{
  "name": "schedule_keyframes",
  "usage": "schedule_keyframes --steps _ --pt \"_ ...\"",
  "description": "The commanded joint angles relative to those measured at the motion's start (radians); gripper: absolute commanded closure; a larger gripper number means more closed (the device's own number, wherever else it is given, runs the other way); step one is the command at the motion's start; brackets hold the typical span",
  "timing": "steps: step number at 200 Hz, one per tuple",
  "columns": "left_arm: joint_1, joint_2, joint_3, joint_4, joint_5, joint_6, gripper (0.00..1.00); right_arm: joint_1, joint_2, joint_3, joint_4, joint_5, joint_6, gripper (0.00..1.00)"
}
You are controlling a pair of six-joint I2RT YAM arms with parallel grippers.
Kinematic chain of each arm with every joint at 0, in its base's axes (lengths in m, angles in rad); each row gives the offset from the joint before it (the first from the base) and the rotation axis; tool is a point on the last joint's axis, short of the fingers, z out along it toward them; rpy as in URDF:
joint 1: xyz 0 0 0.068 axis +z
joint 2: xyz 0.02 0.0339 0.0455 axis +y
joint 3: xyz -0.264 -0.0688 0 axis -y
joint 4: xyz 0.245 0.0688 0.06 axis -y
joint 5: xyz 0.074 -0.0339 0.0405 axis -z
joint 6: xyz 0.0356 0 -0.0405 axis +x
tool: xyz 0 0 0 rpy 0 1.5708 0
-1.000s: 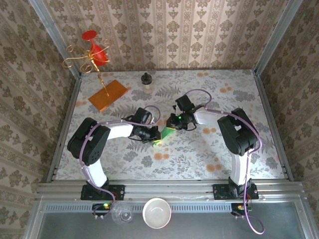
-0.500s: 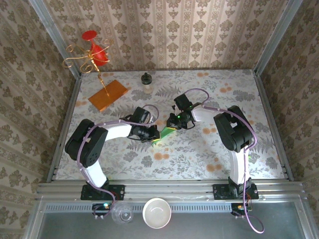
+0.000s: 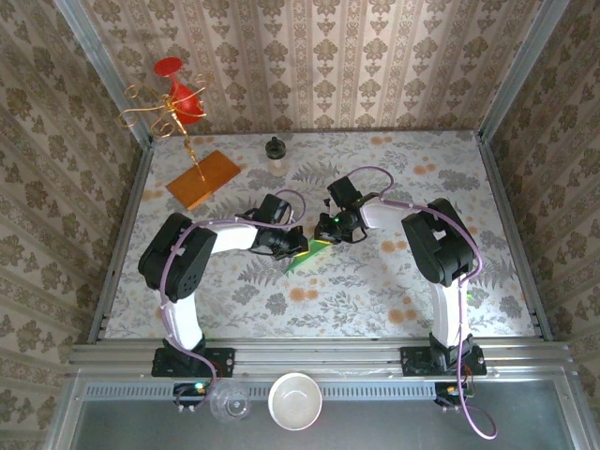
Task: Fold a paper plane with a square sheet of paper (pick it up from the middle)
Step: Fold the wing for the fifth time at the center of the table.
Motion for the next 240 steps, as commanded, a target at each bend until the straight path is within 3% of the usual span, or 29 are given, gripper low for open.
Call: schedule_keyframes --steps 1,54,126,240 --pt "-0.007 0.017 -0.008 -0.040 -0.063 -0.033 1.00 -0.016 -0.028 -0.001 -0.025 -0.004 0.009 0.85" --pt "-0.005 0.019 -0.035 -0.083 -0.115 -0.048 1.00 0.016 -0.139 -0.110 0.090 -0.007 0.033 0.85" --pt "-0.004 0.028 -0.044 -0.108 -0.129 -0.042 1.00 0.030 -0.065 -0.149 0.162 0.001 0.078 0.88" --pt "0.019 0.024 -0.092 -0.085 -0.096 -0.027 1.00 -0.263 -0.097 -0.244 0.244 0.016 0.102 0.89"
